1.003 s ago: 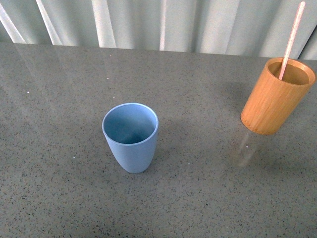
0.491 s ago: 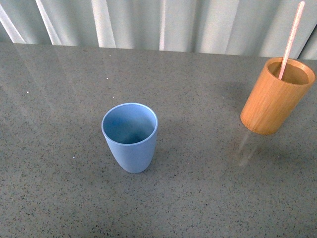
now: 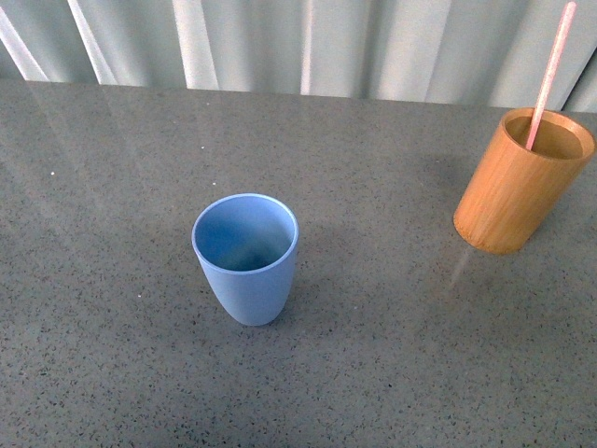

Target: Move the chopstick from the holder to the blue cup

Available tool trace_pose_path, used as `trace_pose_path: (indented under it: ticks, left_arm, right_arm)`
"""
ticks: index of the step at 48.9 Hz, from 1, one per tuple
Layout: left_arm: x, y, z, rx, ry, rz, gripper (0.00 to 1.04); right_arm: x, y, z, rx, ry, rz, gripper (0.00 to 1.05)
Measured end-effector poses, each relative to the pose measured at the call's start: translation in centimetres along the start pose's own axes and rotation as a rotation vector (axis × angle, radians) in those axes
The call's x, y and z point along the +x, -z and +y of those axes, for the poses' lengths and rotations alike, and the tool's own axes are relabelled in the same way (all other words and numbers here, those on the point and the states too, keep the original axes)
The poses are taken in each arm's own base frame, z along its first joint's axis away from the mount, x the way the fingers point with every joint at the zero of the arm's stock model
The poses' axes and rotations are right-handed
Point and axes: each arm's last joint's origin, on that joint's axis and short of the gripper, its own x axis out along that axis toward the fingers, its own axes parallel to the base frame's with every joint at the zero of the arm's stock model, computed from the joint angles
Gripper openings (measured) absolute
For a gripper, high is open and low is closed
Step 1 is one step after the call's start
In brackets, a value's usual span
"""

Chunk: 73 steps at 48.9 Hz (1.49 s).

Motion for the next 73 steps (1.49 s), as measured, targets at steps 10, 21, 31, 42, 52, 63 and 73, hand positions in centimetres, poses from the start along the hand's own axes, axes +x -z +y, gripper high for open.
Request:
trace_pose_path:
  ticks: [10, 21, 31, 42, 52, 63, 73]
  left_arm:
    - [0.0, 0.0, 0.0, 0.0, 0.0, 0.0, 0.98]
    - [0.0, 0.0, 0.0, 0.0, 0.0, 0.0, 0.98]
    - [0.0, 0.0, 0.0, 0.0, 0.0, 0.0, 0.98]
    - [0.0, 0.0, 0.0, 0.0, 0.0, 0.0, 0.98]
    - [0.0, 0.0, 0.0, 0.0, 0.0, 0.0, 0.98]
    - [0.0, 0.0, 0.0, 0.0, 0.0, 0.0, 0.98]
    - [0.0, 0.0, 0.0, 0.0, 0.0, 0.0, 0.98]
  right_arm:
    - [3.9, -0.6, 0.3, -0.036, 0.014, 0.025, 0.95]
    - [7.2, -0.8, 0.5, -0.055, 0.026, 0.039, 0.95]
    - [9.7, -0.6, 0.7, -0.054, 0.016, 0.053, 0.95]
    - [12.7, -1.4, 1.3, -0.057, -0.007, 0.044, 0.95]
    - [14.5, -1.0, 2.4, -0.059, -0.044, 0.06, 0.95]
    - [15.7, -0.2, 3.8, -0.069, -0.069, 0.074, 0.95]
    - [16.6, 0.3, 4.6, -0.073, -0.083, 0.08, 0.95]
